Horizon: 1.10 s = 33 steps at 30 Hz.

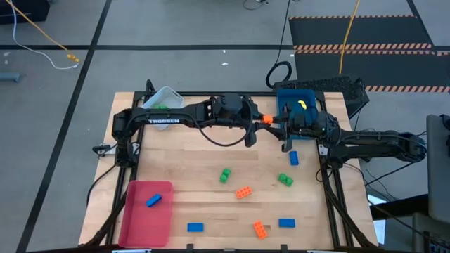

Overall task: Sort & place blocks by color
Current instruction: Put the orange game piece into the blue bin

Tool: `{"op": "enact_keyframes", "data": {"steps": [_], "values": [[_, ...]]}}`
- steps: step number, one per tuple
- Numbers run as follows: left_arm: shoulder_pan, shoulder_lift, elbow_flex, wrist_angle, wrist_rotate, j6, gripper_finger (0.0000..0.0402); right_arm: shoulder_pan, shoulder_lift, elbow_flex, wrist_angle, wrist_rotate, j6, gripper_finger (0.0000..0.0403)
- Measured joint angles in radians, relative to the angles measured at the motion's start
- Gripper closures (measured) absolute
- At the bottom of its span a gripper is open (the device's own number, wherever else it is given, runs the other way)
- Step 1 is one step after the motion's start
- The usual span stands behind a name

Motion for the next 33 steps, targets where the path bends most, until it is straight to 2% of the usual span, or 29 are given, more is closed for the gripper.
{"op": "enact_keyframes", "data": {"steps": [3, 9, 12, 16, 20, 24, 26, 33], "values": [[0.000, -0.001, 0.000, 0.019, 0.003, 0.001, 0.0274, 0.000, 0.000, 0.000, -0.001, -0.001, -0.017, 0.0312], [-0.001, -0.010, 0.000, 0.015, -0.020, -0.003, 0.0245, -0.001, 0.000, 0.000, -0.043, 0.024, -0.055, 0.0312], [-0.001, -0.034, 0.000, 0.000, -0.055, 0.026, 0.0232, -0.003, -0.001, 0.000, -0.077, 0.069, -0.075, 0.0312], [-0.003, -0.095, 0.001, -0.061, -0.109, 0.042, 0.0219, -0.020, -0.022, 0.000, -0.180, 0.218, -0.111, 0.0312], [-0.007, -0.133, 0.002, -0.165, -0.201, 0.028, 0.0216, -0.052, -0.045, 0.000, -0.333, 0.462, -0.140, 0.0312], [-0.009, -0.141, 0.002, -0.253, -0.233, -0.001, 0.0216, -0.110, -0.049, 0.000, -0.464, 0.655, -0.134, 0.0312], [-0.010, -0.138, 0.002, -0.293, -0.234, -0.019, 0.0216, -0.144, -0.048, -0.001, -0.518, 0.699, -0.113, 0.0312], [-0.034, -0.105, 0.000, -0.356, -0.245, -0.054, 0.0215, -0.264, -0.048, -0.001, -0.629, 0.699, -0.019, 0.0312]]}}
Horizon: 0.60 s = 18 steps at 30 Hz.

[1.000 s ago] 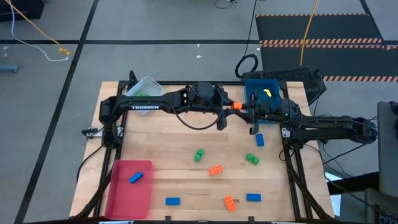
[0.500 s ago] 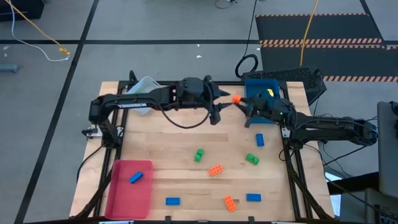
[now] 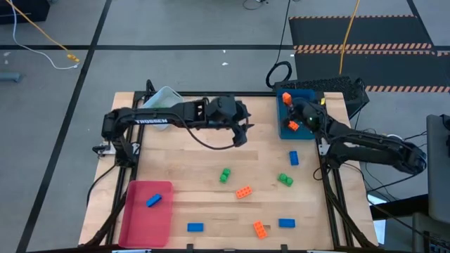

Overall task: Sort & place blocks by color
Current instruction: Put the orange game piece into the blue bin, then put the green game piece into the gray bin

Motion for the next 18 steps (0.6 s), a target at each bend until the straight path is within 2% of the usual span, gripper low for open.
{"op": "enact_keyframes", "data": {"steps": [4, 18], "values": [[-0.015, 0.016, 0.002, 0.006, -0.008, -0.002, 0.0215, -0.041, 0.000, 0.000, -0.031, -0.002, 0.034, 0.0298], [-0.023, 0.030, 0.000, -0.003, -0.009, -0.003, 0.0215, -0.060, 0.000, 0.000, -0.023, -0.004, 0.071, 0.0182]]}}
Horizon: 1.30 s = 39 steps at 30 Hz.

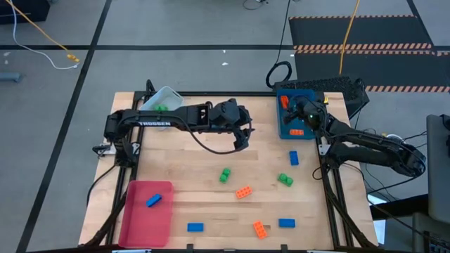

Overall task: Sort & place blocks by color
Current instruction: Put the green game piece into the gray bin

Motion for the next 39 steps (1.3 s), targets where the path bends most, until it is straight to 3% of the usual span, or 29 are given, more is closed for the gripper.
{"op": "enact_keyframes", "data": {"steps": [7, 11, 17, 23, 33, 39], "values": [[0.002, 0.000, 0.000, -0.081, -0.109, 0.001, 0.0215, 0.003, 0.000, 0.000, 0.038, -0.048, -0.003, 0.0126], [0.017, 0.000, 0.000, -0.156, -0.178, -0.034, 0.0215, 0.003, 0.000, 0.000, 0.103, -0.195, 0.018, 0.0108], [0.035, 0.004, 0.000, -0.272, -0.180, -0.108, 0.0215, 0.033, 0.001, 0.000, 0.194, -0.387, 0.036, 0.0101], [0.082, 0.006, -0.027, -0.306, -0.211, -0.118, 0.0215, 0.088, 0.020, 0.000, 0.239, -0.396, -0.005, 0.0101], [0.283, 0.010, -0.211, -0.158, -0.029, -0.121, 0.0215, 0.122, 0.024, 0.000, 0.320, -0.396, -0.011, 0.0101], [0.310, 0.077, -0.189, -0.110, 0.015, -0.047, 0.0204, 0.122, 0.024, 0.000, 0.361, -0.396, -0.018, 0.0101]]}}
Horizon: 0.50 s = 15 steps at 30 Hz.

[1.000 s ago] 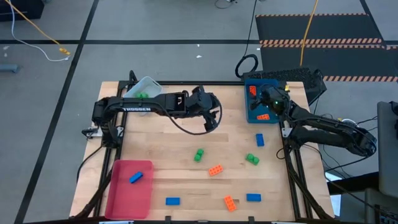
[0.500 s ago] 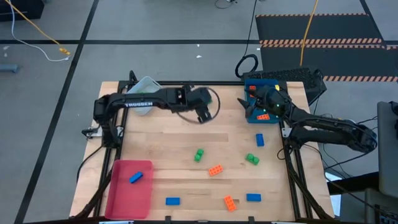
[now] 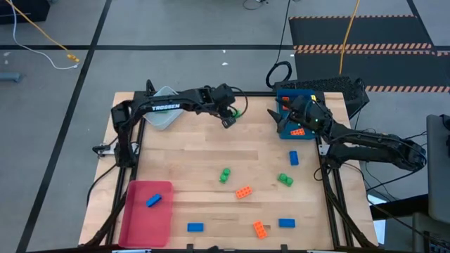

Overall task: Sort & place blocks by color
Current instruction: Put the green game piece into the gray bin

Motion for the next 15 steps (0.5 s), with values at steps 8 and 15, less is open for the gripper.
{"op": "enact_keyframes", "data": {"steps": [8, 15], "values": [[0.036, 0.147, 0.121, -0.004, 0.043, -0.009, 0.0124, 0.001, 0.000, 0.000, 0.044, -0.028, -0.005, 0.0101], [0.100, 0.259, 0.275, -0.169, 0.119, -0.049, 0.0082, 0.001, 0.000, 0.000, 0.044, -0.049, -0.005, 0.0101]]}}
